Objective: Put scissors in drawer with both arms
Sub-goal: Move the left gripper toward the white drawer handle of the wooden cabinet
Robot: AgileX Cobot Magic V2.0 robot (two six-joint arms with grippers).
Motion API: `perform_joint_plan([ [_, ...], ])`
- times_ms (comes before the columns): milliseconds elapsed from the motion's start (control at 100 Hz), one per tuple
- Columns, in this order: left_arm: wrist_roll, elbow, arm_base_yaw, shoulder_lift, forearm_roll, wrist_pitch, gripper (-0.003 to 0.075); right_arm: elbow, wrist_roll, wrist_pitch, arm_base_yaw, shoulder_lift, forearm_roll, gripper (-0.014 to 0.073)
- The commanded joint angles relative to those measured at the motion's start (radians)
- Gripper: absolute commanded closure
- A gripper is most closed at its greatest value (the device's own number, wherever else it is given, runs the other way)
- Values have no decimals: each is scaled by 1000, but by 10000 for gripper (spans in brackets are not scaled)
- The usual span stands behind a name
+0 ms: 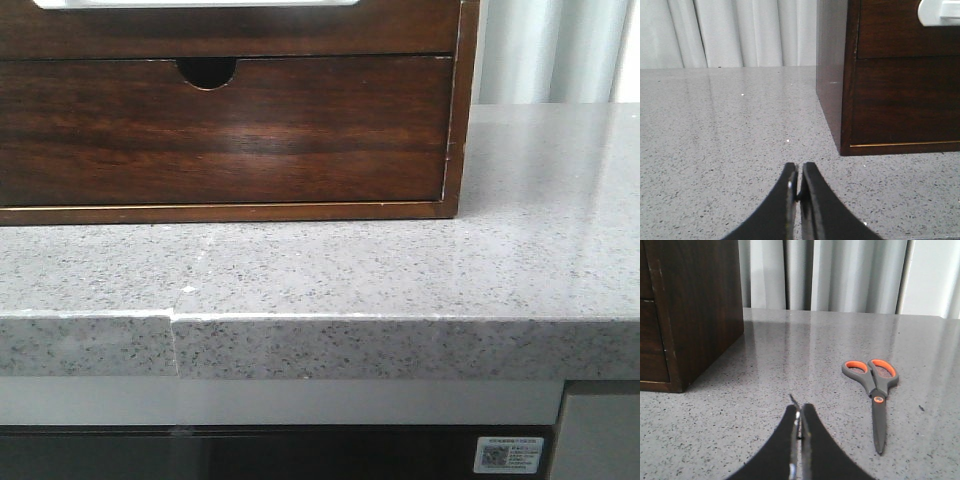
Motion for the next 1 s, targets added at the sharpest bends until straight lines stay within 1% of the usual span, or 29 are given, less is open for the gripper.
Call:
perform_joint_plan([
  [0,-6,34,-5,-32,-2,-82,741,17,1,-85,0,-23,-7,662],
  [770,-6,34,-5,-32,-2,-84,741,17,1,-85,0,-23,-7,662],
  [900,-6,34,-5,-32,-5,-115,741,15,1,-115,0,-23,-7,662],
  [990,-6,23,-5,-32,-12,-141,741,-11,1,-114,0,-23,32,662],
])
